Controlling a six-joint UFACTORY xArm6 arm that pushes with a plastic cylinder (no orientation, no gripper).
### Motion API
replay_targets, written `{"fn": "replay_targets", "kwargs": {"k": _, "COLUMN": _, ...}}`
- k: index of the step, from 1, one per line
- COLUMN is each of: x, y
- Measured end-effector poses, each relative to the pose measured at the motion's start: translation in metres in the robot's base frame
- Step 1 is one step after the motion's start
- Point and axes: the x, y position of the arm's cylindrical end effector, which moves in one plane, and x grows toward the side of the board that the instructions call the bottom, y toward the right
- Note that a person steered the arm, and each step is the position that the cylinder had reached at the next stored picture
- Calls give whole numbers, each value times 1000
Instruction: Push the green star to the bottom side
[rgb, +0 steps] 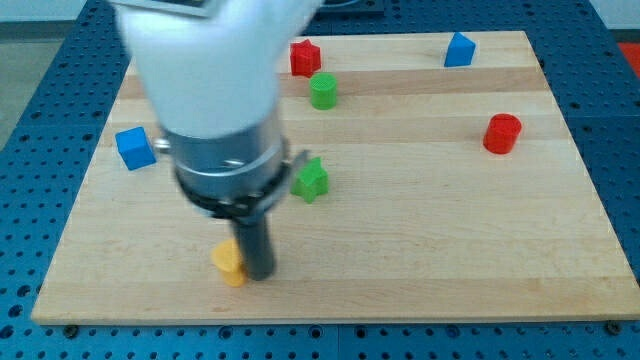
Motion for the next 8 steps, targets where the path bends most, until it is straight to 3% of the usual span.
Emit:
{"fn": "replay_targets", "kwargs": {"k": 1, "x": -23, "y": -59}}
{"fn": "replay_targets", "kwargs": {"k": 8, "x": -141, "y": -23}}
